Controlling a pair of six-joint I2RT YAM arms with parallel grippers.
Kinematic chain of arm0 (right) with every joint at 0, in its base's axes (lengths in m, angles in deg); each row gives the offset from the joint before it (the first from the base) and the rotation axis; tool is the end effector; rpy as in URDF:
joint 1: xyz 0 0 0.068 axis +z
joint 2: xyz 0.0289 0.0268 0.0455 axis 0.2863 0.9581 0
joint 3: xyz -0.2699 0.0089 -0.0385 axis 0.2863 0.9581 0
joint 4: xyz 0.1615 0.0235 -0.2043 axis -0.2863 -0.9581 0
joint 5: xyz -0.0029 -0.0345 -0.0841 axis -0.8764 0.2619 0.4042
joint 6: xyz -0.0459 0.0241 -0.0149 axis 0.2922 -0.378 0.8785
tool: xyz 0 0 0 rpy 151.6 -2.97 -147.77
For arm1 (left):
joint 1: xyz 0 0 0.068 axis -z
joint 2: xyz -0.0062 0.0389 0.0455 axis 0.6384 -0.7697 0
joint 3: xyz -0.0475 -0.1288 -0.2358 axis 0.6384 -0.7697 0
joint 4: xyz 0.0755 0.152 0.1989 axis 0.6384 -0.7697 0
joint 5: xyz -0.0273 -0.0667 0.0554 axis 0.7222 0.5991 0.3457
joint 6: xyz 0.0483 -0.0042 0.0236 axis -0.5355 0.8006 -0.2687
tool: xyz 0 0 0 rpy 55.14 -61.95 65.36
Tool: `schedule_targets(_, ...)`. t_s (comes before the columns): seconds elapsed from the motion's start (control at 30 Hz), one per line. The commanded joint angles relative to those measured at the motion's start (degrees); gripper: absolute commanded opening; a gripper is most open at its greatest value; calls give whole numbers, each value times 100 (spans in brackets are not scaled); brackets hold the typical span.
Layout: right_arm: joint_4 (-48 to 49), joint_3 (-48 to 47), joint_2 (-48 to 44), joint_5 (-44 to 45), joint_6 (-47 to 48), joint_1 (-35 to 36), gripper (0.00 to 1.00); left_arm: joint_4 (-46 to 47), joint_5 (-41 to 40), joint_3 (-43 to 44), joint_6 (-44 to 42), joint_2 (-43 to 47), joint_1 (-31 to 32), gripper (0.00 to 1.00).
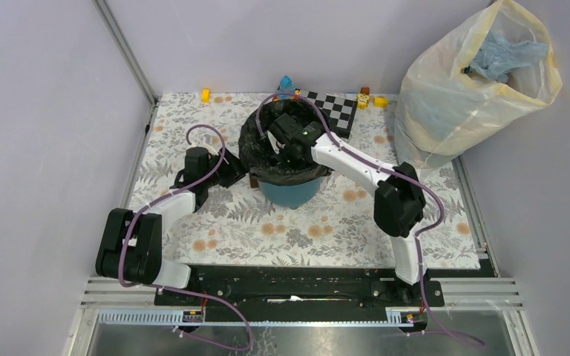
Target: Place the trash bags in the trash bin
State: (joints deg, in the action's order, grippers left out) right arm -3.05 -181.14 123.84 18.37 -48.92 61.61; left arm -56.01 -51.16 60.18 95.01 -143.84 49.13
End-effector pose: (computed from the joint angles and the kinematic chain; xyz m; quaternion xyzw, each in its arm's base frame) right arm 0.3127 0.3107 0.2715 -0.3848 0.8848 0.0775 0.2512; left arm 0.2787 -0.0600 0.1892 -0.2000 0.8292 -0.3887 0.3483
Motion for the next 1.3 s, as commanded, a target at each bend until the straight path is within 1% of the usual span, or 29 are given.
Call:
schedule_targets(0.0,-29,37,312,-206,73,-2,0,348,76,254,-104,-112,82,51)
schedule_targets(0.07,-25,65,439,-207,69,0,0,348,83,268,-117,-140,87,50)
schedule_targets(0.17,61,156,636,-573,96,-6,0,342,92,286,-139,-183,113,48)
schedule_targets(0.23,113,206,776,-818,168,-9,0,348,109,306,-147,-217,131,42)
schedule_targets(0.3,115,222,955,-869,171,-13,0,348,137,313,-148,-246,140,38)
schedule_targets(0.43,117,315,1161,-986,148,-55,0,352,147,336,-164,-246,144,33)
schedule_targets(0.77,83,458,1557,-1605,-61,-425,0,348,145,350,-140,-195,184,33)
schedule_targets(0.93,96,411,1226,-1517,-101,-442,0,276,108,363,-140,-81,197,33)
schedule_targets(1.1,183,384,671,-1263,-228,-451,6,209,75,385,-148,-7,206,33)
schedule_targets(1.27,175,392,603,-940,-630,-509,10,181,57,371,-148,32,204,33)
